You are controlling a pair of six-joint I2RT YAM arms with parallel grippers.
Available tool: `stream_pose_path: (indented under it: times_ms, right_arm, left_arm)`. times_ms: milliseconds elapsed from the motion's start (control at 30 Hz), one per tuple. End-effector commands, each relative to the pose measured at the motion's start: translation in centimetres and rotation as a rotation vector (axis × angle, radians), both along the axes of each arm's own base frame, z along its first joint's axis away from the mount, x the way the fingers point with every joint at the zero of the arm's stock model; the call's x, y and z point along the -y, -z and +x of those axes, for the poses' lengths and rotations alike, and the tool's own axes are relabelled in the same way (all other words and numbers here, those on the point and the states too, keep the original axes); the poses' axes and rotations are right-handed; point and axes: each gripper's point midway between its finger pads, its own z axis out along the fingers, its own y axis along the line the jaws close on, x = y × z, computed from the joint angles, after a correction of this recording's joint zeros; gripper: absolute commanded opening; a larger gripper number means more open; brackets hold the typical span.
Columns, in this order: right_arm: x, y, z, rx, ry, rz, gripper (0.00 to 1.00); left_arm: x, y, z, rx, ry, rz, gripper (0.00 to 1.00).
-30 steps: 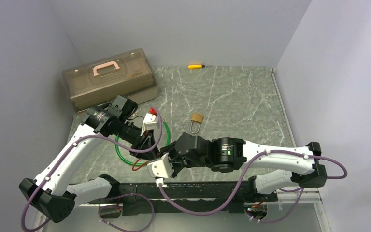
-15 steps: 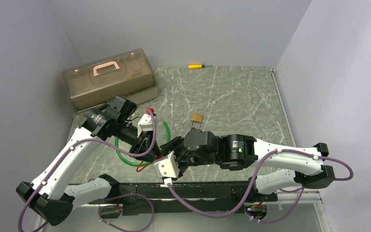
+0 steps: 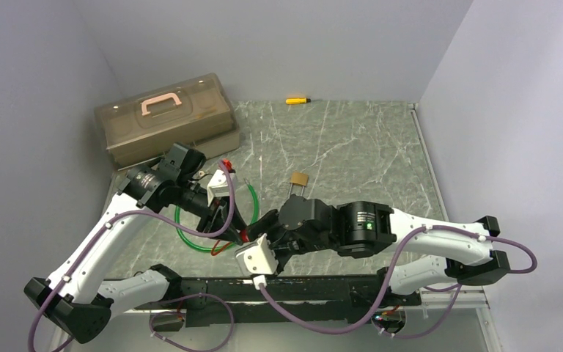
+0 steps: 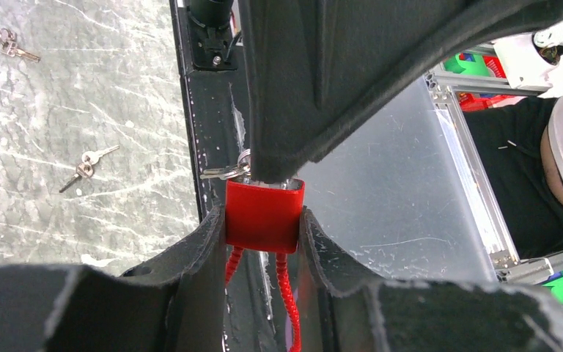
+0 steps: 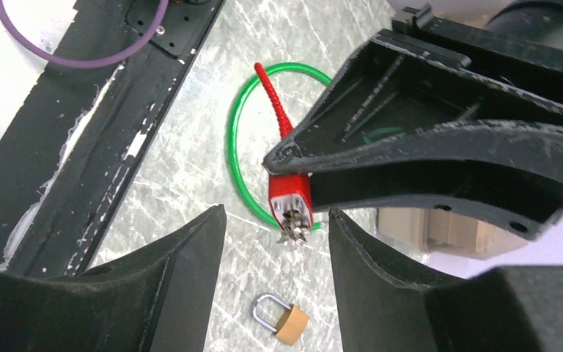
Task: Unlock with the key
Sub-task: Unlock the lock.
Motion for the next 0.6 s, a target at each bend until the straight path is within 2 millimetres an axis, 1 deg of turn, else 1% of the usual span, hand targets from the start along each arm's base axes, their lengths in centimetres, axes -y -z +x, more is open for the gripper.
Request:
stream_pose_path:
  times_ms: [0, 167, 333, 567]
  right_arm:
    - [1.2, -3.9, 0.8, 0.044, 0.038, 0.123, 0.57]
    - [0.0, -3.7, 1.6, 0.089, 0.055, 0.166, 0.58]
    - [-1.3, -3.3, 1.4, 0.063, 0.014, 0.16, 0.57]
    - [-2.1, -2.9, 1.4, 0.05, -0.004, 0.147, 0.53]
  left_arm:
    - [0.2, -1.8, -0.3, 0.061, 0.031, -0.086, 0.0]
    - [0.2, -2.2, -0.6, 0.044, 0.037, -0.1, 0.0]
    - [0.2, -2.5, -0.8, 0.04, 0.041, -0.112, 0.0]
    - [0.1, -2.8, -1.1, 0.034, 0.045, -0.123, 0.0]
